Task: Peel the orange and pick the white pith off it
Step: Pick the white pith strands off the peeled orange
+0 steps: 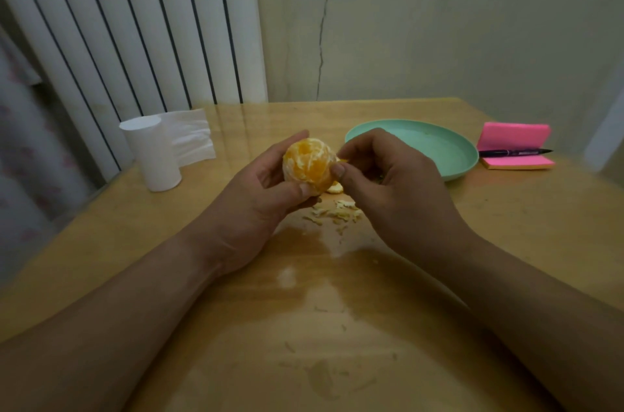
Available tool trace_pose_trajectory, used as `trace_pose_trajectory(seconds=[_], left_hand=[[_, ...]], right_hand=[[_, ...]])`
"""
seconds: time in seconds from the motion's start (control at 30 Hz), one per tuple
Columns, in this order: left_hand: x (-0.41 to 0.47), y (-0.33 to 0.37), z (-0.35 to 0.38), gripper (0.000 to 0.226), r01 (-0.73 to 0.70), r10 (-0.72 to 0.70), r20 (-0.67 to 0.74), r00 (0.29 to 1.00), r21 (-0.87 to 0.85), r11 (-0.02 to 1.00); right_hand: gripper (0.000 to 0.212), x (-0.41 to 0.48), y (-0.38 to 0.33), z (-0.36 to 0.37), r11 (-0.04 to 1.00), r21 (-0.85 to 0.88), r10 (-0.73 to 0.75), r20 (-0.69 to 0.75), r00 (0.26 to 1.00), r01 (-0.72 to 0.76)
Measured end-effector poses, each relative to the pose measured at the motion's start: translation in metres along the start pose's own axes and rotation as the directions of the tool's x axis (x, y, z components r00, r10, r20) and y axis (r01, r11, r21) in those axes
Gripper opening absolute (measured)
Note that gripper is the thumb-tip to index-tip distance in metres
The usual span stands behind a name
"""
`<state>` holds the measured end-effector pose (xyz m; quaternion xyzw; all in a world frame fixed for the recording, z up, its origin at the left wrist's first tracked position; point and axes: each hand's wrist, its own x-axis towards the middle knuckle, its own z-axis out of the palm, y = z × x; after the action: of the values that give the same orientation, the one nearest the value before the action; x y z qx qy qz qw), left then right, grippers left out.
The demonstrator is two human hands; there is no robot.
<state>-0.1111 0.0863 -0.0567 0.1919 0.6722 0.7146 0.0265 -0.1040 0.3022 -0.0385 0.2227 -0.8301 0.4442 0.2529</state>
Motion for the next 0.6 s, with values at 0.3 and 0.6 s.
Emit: trace_pose_trajectory(seconds=[0.3,0.6], left_hand=[[0.0009,0.0017,-0.0018,0.090,0.014,-0.013,0.047,0.999,-0.007,1.000],[-0.0060,0.0076,0.0051,0.062,-0.012,0.043,-0.088,0.995,0.324,0.946]], right_hand=[[0.003,0.0029,0.0020,-0.0033,0.994,0.094,0.055,0.044,0.997,-0.059],[0.014,-0.0010,-0.0009,-0.0030,0.992,-0.099,-0.078,0.025,0.997,0.080]])
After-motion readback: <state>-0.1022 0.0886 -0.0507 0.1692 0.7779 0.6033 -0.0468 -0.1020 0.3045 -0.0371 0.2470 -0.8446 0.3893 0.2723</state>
